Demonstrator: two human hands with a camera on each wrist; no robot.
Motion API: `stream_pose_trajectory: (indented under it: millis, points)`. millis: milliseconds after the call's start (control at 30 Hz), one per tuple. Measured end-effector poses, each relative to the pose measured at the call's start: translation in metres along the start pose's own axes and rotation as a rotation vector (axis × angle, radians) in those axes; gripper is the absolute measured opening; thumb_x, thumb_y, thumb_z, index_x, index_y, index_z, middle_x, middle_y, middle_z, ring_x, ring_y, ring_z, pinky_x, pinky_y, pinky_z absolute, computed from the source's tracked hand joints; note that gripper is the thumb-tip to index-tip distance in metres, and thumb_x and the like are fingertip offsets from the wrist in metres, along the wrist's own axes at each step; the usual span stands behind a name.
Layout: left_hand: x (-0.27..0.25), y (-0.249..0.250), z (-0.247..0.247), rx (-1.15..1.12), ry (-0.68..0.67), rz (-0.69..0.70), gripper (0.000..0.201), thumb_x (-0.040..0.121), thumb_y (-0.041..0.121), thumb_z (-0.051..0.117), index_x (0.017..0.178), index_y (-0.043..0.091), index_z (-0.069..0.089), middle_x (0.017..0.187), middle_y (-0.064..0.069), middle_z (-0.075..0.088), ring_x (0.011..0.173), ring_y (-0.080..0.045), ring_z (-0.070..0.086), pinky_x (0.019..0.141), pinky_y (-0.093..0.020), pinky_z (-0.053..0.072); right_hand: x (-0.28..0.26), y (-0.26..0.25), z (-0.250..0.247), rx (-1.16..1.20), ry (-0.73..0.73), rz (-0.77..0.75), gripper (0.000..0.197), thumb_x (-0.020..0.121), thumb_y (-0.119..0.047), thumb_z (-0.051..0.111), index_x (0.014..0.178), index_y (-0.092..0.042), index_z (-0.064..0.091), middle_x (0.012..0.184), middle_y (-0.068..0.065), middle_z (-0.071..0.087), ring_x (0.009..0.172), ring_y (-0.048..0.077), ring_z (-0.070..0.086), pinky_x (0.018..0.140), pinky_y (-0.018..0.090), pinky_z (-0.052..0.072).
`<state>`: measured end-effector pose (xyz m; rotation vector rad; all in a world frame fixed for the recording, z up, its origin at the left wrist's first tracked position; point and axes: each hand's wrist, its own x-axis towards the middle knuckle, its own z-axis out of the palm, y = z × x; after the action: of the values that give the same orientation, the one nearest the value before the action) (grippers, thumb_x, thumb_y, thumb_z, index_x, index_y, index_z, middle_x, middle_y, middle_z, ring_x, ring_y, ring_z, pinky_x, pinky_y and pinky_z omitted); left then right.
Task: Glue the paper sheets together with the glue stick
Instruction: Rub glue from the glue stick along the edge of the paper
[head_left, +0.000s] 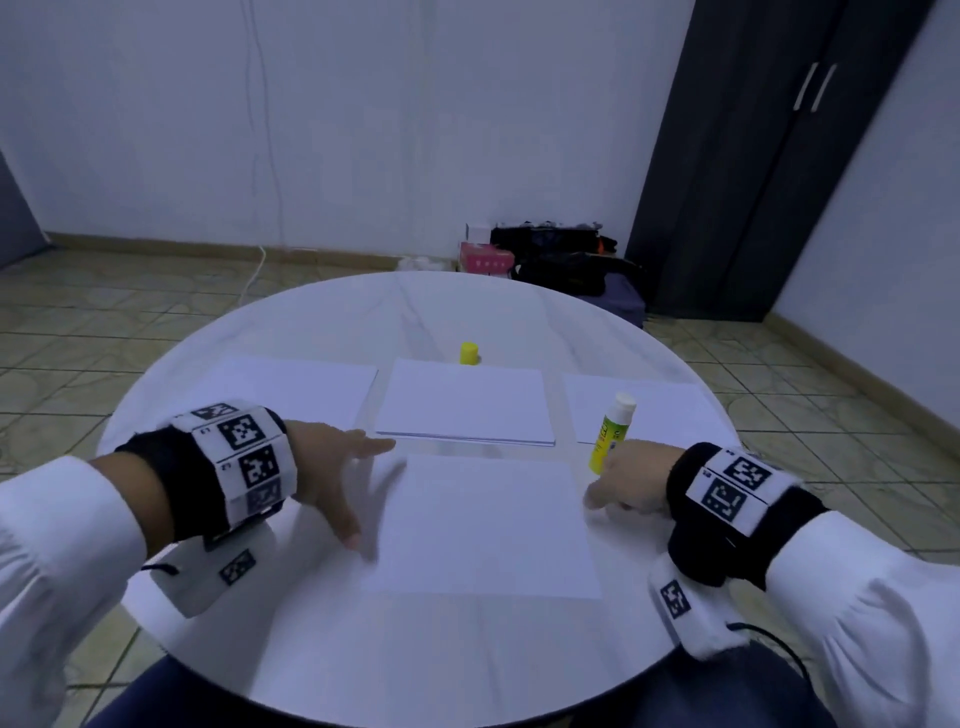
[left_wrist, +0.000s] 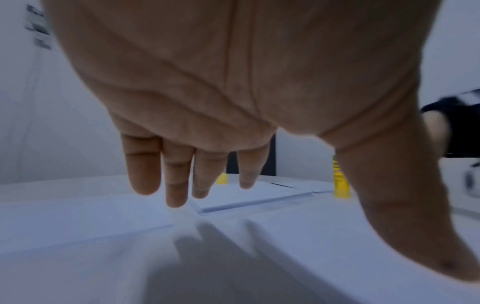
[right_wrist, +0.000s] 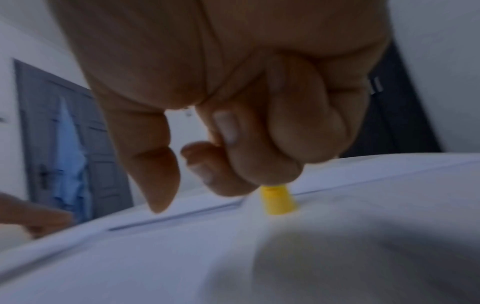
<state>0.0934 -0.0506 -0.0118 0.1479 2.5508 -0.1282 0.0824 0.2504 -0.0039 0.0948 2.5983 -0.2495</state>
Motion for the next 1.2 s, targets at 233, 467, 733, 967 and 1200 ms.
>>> stream_pose_trajectory:
  millis: [233,467,733,967,1200]
  points:
    - [0.014,-0.087,-0.018,-0.155,0.094,-0.187,0.080,0.083,0.057,0.061,0.150,0.028,0.027,0.151,0.004,0.036,0.139,-0.016,0.034,0.113,-0.031,0.025,-0.005,-0.121,-0.010,-0.110,0.067,-0.358,0.031,0.090,-0.036,0.057,0.074,-0.010,0.058,0.072,0.000,0.056,0.069,0.017,0.050,0.057,0.023,0.036]
    - [0.065,-0.160,-0.002,-0.142,0.133,-0.351,0.042,0.089,0.050,0.059,0.129,0.044,0.050,0.146,0.011,0.042,0.132,-0.014,0.042,0.107,-0.028,0.034,0.080,-0.242,-0.003,-0.214,0.190,-0.310,0.043,0.080,-0.054,0.060,0.066,-0.016,0.046,0.086,0.004,0.060,0.090,0.025,0.053,0.085,0.036,0.046]
    - [0.102,-0.179,0.011,-0.170,0.118,-0.412,0.042,0.088,0.056,0.049,0.090,0.019,0.066,0.085,0.004,0.060,0.092,-0.016,0.059,0.067,-0.017,0.037,0.125,-0.279,0.007,-0.411,0.189,-0.259,0.092,0.052,-0.081,0.061,0.123,-0.023,0.049,0.121,0.004,0.045,0.127,0.029,0.034,0.091,0.044,0.035]
    - [0.111,-0.179,0.009,-0.142,0.219,-0.385,0.052,0.077,0.067,0.050,0.074,0.017,0.061,0.065,0.004,0.058,0.064,-0.016,0.057,0.063,-0.022,0.042,0.129,-0.281,0.004,-0.470,0.117,-0.275,0.087,0.052,-0.084,0.059,0.116,-0.026,0.060,0.108,0.000,0.056,0.104,0.025,0.056,0.076,0.034,0.039]
    - [0.100,-0.171,0.007,-0.258,0.244,-0.399,0.045,0.077,0.062,0.060,0.064,0.020,0.049,0.066,0.002,0.052,0.071,-0.021,0.053,0.067,-0.027,0.041,0.114,-0.286,0.008,-0.273,0.163,-0.306,0.051,0.060,-0.061,0.071,0.088,-0.023,0.052,0.099,0.001,0.055,0.105,0.024,0.051,0.080,0.036,0.042]
